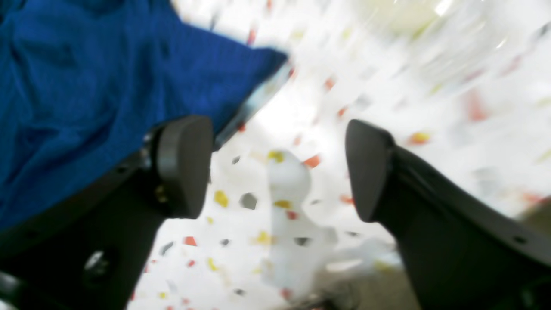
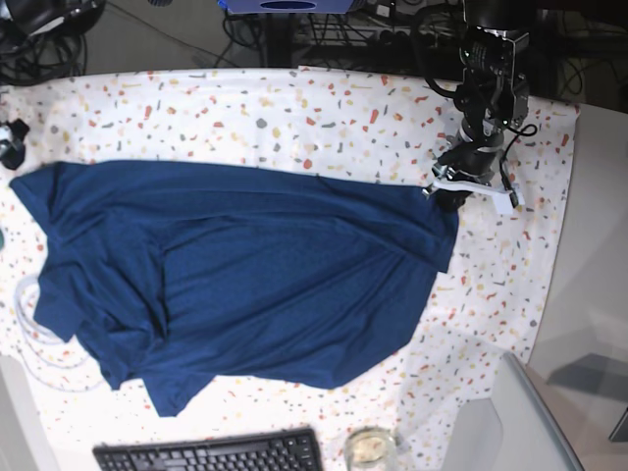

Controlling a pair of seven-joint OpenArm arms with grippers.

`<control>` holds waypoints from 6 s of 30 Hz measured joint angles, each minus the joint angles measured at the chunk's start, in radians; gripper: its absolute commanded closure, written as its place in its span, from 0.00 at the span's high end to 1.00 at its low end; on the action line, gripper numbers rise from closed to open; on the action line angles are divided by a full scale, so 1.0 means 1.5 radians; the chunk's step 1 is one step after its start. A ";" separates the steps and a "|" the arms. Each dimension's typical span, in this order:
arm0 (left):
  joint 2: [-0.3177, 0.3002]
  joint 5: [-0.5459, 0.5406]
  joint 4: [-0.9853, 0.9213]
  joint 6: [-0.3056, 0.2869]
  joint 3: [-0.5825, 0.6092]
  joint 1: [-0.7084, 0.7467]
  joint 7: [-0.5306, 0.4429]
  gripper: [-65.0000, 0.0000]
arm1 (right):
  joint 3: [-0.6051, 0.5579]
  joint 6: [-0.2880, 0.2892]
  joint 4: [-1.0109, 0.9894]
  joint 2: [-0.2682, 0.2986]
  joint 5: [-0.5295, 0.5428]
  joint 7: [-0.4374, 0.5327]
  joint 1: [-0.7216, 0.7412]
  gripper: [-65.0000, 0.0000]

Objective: Layout the t-shirt on the table in an organized manner, then fold the t-shirt properly
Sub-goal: 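Lift the shirt edge with both grippers and pull it apart, then lay the stretched shirt edge down along the table with both grippers, then release the shirt edge with both grippers and raise them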

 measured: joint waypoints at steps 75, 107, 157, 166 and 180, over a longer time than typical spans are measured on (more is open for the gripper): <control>-0.040 0.002 0.403 0.175 -0.090 0.043 0.368 0.00 | -0.186 -0.037 0.154 0.103 0.010 -0.323 0.157 0.00; -0.021 0.008 0.274 0.173 -0.100 0.219 0.248 0.00 | -0.215 -0.036 0.052 0.080 0.010 -0.120 -0.077 0.00; -0.018 0.079 0.302 0.171 -0.100 0.217 0.249 0.00 | -0.112 -0.036 0.085 0.024 0.010 -0.126 -0.124 0.04; -0.018 0.079 0.303 0.171 -0.109 0.220 0.248 0.33 | -0.110 -0.036 0.086 0.024 0.007 -0.128 -0.124 0.64; 0.003 0.078 0.366 0.176 -0.232 0.255 0.253 0.53 | -0.061 -0.036 0.181 0.023 0.002 -0.125 -0.125 0.65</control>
